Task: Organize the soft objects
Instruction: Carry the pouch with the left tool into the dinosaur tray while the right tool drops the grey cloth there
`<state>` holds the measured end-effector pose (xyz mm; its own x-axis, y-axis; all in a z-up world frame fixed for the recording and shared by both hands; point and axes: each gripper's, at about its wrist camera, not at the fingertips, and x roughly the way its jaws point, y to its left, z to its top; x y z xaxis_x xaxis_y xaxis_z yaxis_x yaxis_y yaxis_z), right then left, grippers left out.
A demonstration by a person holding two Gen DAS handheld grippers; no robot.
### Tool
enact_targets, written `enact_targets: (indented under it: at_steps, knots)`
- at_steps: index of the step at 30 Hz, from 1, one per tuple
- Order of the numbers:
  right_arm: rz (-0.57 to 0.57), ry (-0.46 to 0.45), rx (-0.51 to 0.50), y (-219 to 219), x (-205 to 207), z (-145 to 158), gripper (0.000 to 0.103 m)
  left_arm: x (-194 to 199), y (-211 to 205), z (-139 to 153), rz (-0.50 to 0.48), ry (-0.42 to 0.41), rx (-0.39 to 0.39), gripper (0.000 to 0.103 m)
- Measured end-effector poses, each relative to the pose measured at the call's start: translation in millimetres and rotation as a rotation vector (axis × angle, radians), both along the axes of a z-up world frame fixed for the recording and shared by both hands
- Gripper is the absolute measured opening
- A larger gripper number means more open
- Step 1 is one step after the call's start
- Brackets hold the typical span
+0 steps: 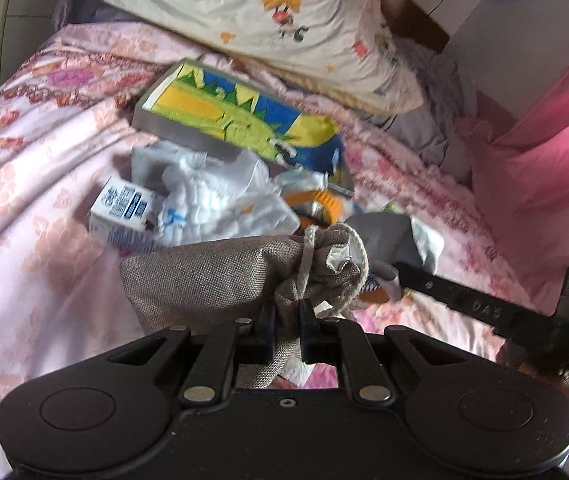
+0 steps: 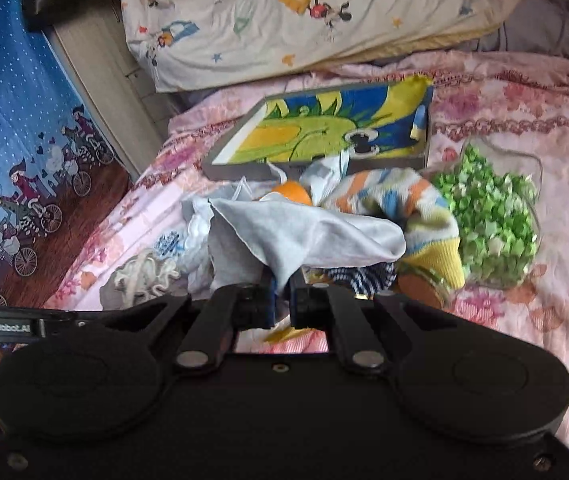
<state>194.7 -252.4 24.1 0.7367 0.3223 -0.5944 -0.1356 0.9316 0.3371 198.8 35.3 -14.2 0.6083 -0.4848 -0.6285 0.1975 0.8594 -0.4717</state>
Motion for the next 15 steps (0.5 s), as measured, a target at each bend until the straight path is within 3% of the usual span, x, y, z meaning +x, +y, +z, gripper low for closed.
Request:
enact_targets:
  at_steps: [5, 10, 15]
  knots:
    - [-0.004, -0.038, -0.034, 2, -3, 4, 0.002, -4, -4, 14, 0.029, -0.124, 0.043, 0.011]
    - [-0.010, -0.103, -0.067, 5, -1, 14, 0.002, 13, -9, 30, 0.041, -0.131, 0.051, 0.011]
    - [-0.013, -0.145, -0.091, 4, 16, 40, 0.002, 60, -25, 44, 0.059, -0.178, 0.045, 0.011]
